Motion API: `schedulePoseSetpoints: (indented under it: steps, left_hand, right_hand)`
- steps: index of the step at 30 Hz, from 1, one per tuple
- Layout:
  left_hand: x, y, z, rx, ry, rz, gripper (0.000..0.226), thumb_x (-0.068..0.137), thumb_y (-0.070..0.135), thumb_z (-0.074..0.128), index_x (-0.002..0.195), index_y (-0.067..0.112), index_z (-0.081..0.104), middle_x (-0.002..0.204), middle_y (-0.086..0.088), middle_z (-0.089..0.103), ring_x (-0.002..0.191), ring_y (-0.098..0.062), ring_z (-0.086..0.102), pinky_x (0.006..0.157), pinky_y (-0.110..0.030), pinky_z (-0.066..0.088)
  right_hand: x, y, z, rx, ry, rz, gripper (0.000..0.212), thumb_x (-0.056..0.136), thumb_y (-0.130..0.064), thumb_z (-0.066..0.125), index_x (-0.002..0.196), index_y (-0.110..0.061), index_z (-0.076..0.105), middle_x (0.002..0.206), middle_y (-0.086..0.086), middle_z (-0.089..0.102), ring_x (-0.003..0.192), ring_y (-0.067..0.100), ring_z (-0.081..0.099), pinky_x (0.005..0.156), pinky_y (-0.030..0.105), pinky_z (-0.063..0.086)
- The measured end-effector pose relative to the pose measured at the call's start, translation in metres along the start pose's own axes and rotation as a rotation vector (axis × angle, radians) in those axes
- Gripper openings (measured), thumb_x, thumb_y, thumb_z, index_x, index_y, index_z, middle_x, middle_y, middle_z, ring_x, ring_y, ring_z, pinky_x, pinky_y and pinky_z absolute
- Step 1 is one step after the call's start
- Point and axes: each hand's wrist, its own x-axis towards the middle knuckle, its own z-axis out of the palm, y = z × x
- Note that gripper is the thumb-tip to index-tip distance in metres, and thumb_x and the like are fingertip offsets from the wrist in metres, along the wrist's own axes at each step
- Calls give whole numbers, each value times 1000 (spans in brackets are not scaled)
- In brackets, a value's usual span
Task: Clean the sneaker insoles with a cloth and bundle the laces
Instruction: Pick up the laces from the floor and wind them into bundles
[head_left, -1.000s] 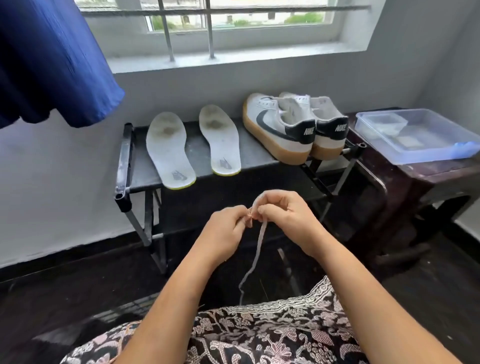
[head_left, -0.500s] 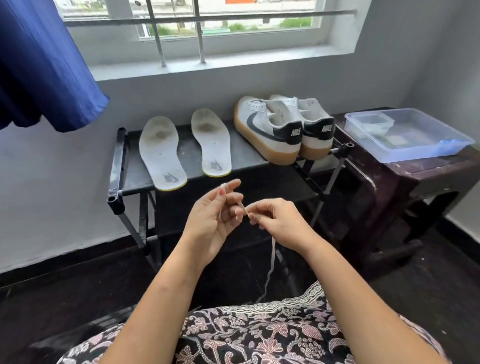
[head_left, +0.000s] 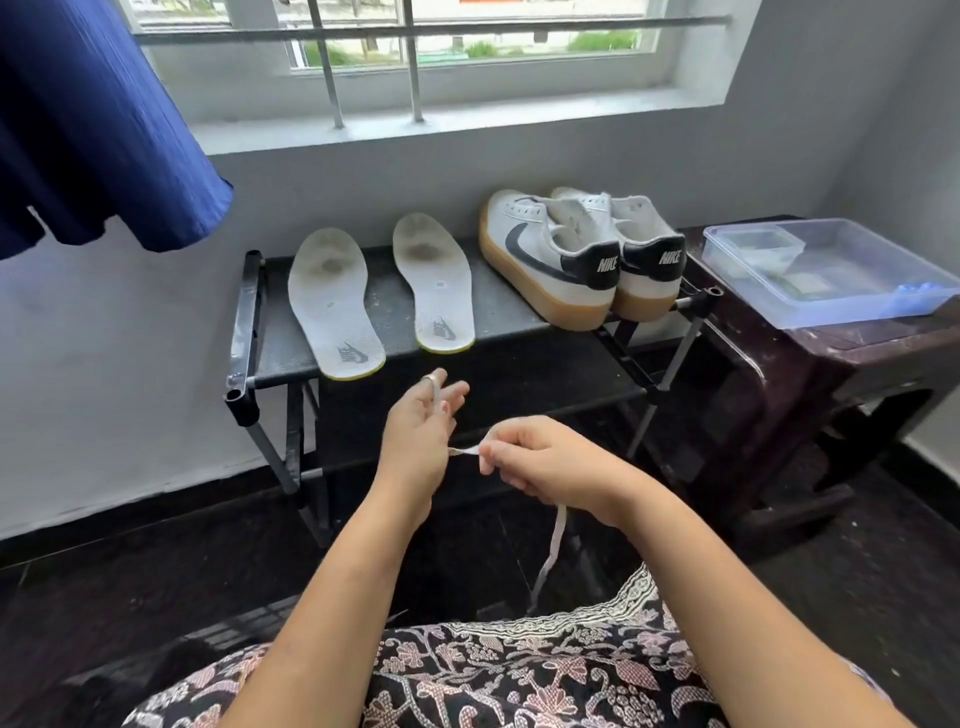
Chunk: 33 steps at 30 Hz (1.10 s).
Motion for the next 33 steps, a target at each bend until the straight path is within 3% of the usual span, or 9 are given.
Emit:
schedulePoseSetpoints:
  steps: [2,5,9,11,15,18,24,28,33]
  left_hand:
    - [-4,-2,3,191,-218,-15,35,97,0,41,129,7,53,112,-4,68,103,-13,64,94,-29,48]
    - [-15,3,14,115,-530,-128,26,97,-2,36,101,2,61,86,-8,69,65,-13,67,69,-25,54]
    - [-16,13,13,-75,-592,-190,33,101,5,30,106,8,62,69,-7,65,44,-8,53,52,-20,45]
    - [-14,13,10,-87,-613,-212,32,101,6,30,113,4,60,65,-7,63,41,-7,49,49,-19,41]
    - [-16,11,11,-97,-676,-259,32,101,8,31,113,-5,58,59,-8,57,37,-6,40,44,-19,34]
    - [-15,12,9,-176,-696,-257,34,101,14,33,103,-2,62,52,-5,44,35,-5,29,41,-17,28]
    - [-17,17,11,-364,-635,-190,31,94,28,41,86,5,59,42,5,34,31,-2,22,36,-15,20]
    - [-15,22,14,-609,-447,-133,31,94,24,39,104,2,59,45,5,39,35,-4,34,40,-16,36]
    - [-6,20,5,-680,-154,-69,29,99,19,42,119,6,57,65,4,62,61,-8,62,62,-19,54]
  right_hand:
    - [-1,0,-7,161,56,-15,26,99,-20,45,77,-15,59,54,-6,42,44,5,32,41,18,23]
    - [-1,6,-18,193,186,-29,29,98,-25,48,74,-17,60,54,-7,44,45,3,37,45,18,29]
    - [-1,11,-25,100,336,-59,28,95,-31,53,74,-19,65,61,-6,53,56,-1,54,59,15,38]
    - [-1,13,-25,90,378,-84,26,93,-32,56,75,-17,66,65,-2,59,70,8,65,68,19,44]
    - [1,12,-22,89,409,-109,24,91,-27,61,75,-10,65,60,1,60,53,4,53,57,15,43]
    - [1,12,-23,-1,435,-112,23,91,-32,60,74,-17,67,61,4,59,56,4,48,55,16,41]
    - [4,14,-18,-8,405,-121,25,92,-34,57,72,-23,66,59,-9,54,56,-2,46,55,11,38]
    - [5,17,-12,-116,287,-88,27,94,-29,53,70,-25,64,57,-10,53,54,0,46,56,15,37]
    - [7,15,-1,-79,149,-81,29,96,-32,50,74,-22,66,51,-10,45,51,6,40,52,22,33]
